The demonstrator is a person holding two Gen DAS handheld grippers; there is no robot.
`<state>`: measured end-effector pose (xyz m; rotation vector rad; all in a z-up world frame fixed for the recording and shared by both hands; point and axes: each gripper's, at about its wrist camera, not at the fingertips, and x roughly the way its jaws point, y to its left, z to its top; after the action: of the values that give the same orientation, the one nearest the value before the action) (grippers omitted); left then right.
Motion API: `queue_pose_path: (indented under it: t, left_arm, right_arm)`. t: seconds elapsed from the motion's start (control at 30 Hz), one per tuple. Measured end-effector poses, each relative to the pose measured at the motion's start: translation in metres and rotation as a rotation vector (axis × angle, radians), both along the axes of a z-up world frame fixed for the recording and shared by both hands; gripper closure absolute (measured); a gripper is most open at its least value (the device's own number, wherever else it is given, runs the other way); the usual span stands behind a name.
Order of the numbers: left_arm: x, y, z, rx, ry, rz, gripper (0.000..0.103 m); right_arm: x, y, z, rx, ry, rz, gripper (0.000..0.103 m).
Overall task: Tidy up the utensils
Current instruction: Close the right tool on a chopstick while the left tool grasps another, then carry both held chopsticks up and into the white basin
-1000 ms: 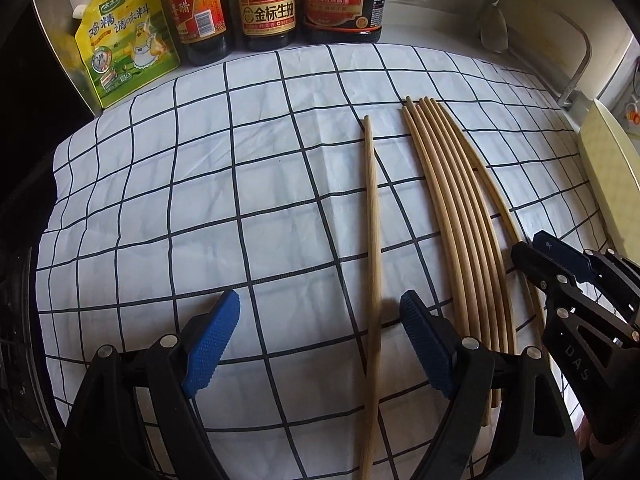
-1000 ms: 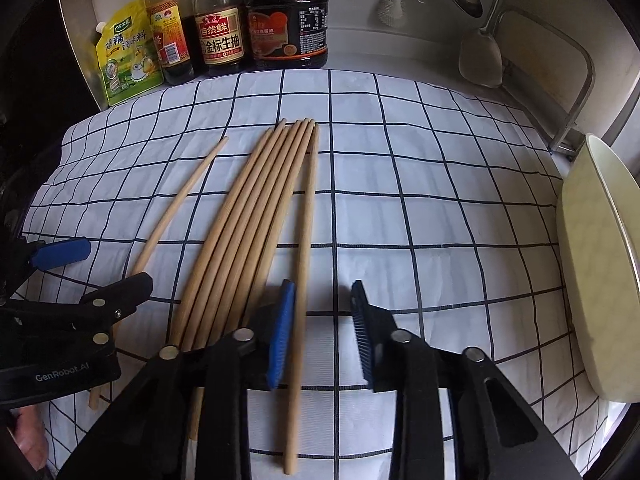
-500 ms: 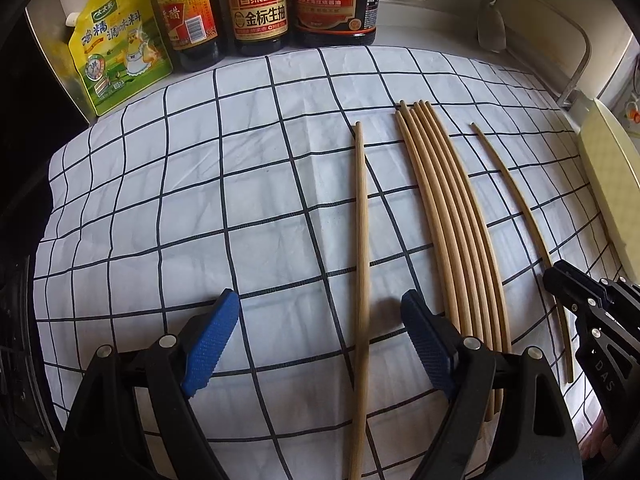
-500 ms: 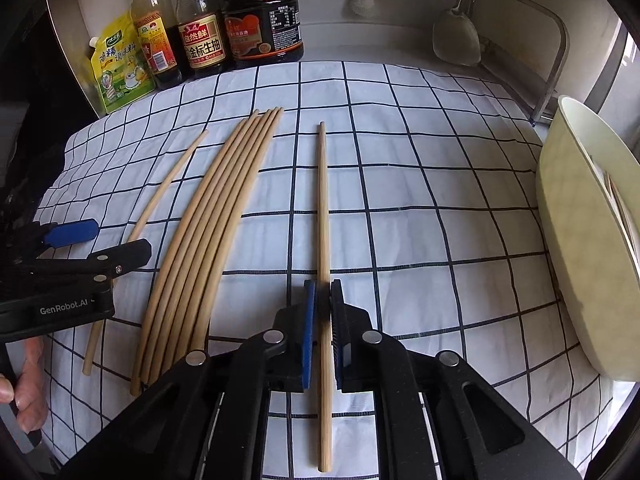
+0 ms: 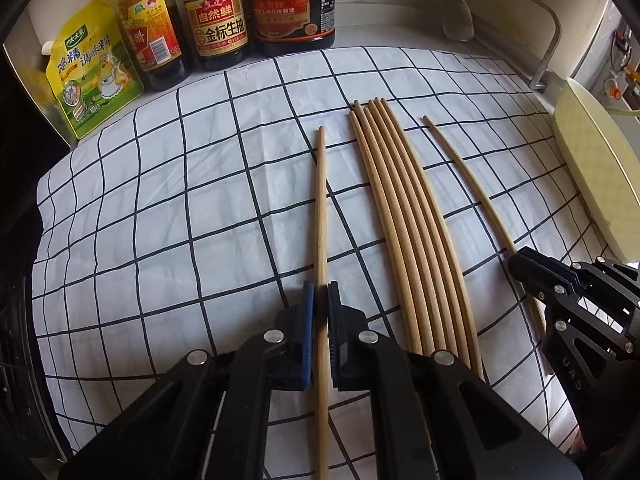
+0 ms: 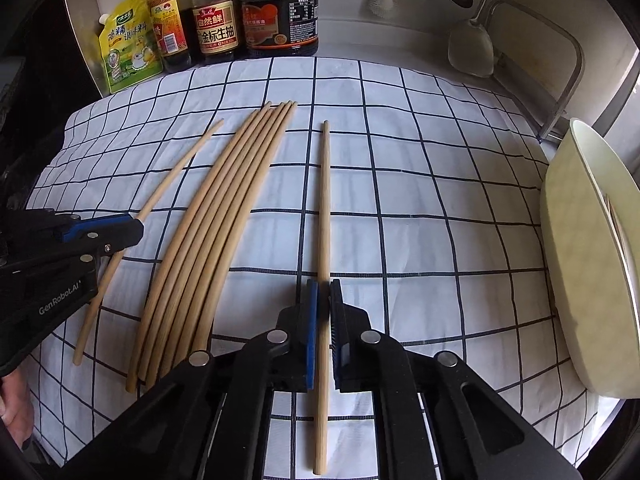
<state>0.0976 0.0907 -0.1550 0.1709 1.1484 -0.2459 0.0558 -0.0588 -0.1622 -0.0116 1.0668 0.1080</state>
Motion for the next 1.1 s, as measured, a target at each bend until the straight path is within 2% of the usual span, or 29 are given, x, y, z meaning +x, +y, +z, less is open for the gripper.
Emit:
queue_pose_path:
  t: [0.13,0.3,0.47,0.67,0.87,1.0,1.1]
  left_arm:
    - [0.000,0.003,0.002,-0.048,0.033,-0.006,0.096]
    - [-0.004,0.000,0.015,-0.075,0.031,-0.030,0.096]
    - [-0.009,-0.011,0.038,-0.102,-0.009,-0.084,0.096]
    - [-0.018,-0.043,0.068,-0.137,-0.048,-0.171,0.096]
    - [-0.021,-0.105,0.092,-0.167,-0.076,-0.259,0.096]
    - [-0.022,-0.161,0.110,-0.207,-0.083,-0.326,0.096]
    - [-0.021,-0.207,0.116,-0.204,-0.095,-0.375,0.096]
  right_arm:
    - [-0.002,-0.007,0.002,0.069,0.013,-0.022,0.097]
    - [-0.010,-0.011,0.014,0.114,0.000,-0.049,0.097]
    - [-0.022,-0.024,0.034,0.149,-0.034,-0.108,0.097]
    - [-0.047,-0.052,0.070,0.178,-0.108,-0.192,0.097]
    - [-0.066,-0.115,0.099,0.182,-0.176,-0.280,0.097]
    - [-0.075,-0.173,0.105,0.187,-0.196,-0.371,0.097]
    - [-0.077,-0.211,0.106,0.178,-0.198,-0.417,0.097]
